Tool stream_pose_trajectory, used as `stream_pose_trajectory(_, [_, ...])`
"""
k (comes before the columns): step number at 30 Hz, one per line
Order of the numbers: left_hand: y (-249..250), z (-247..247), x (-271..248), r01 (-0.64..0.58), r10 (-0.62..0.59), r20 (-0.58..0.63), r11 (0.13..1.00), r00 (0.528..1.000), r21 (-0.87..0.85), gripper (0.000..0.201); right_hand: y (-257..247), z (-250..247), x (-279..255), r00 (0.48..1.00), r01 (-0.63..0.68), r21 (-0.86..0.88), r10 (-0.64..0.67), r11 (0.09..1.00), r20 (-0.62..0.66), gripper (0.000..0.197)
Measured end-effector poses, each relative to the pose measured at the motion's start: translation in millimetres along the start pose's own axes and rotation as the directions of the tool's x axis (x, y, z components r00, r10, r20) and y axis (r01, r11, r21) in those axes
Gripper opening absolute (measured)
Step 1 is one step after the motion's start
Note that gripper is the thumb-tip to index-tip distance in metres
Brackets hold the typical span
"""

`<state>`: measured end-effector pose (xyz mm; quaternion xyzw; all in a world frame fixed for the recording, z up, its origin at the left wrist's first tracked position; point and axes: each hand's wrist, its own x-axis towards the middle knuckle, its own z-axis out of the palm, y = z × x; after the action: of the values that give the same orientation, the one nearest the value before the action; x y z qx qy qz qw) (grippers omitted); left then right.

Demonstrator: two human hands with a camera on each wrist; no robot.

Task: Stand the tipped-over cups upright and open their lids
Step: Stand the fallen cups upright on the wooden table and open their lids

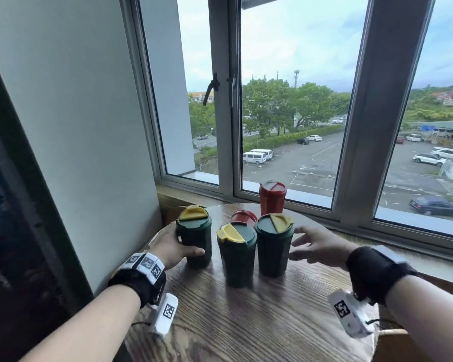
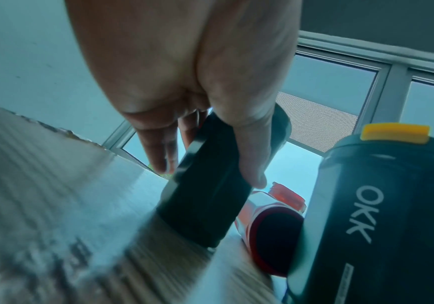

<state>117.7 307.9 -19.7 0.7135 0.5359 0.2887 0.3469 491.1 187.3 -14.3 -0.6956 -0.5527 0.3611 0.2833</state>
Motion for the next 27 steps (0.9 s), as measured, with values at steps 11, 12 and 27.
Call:
stream_pose_trajectory(11, [3.5, -6.5, -9.2, -0.035, 0.044, 0.062, 0.991, 0.997, -0.132, 0.134, -17.9, -44.7, 4.2, 1.0, -0.009, -0.11, 0.005, 0.994, -0.03, 0.047])
stream_pose_trajectory(12, [11.8, -9.5, -15.0, -0.024, 0.035, 0.077, 0.989, 0.996, -0.143, 0.144, -22.5, -52.8, 7.2, 0.998, 0.005, -0.137, -0.013, 0.991, -0.059, 0.043])
stream_pose_trajectory(27, [14.1, -26.9, 12.7, -0.169, 0.171, 0.035, 0.984, 0.985, -0.063, 0.115, -105.3, -76.8, 112.6, 0.971, 0.08, -0.561, -0.192, 0.824, -0.143, 0.086])
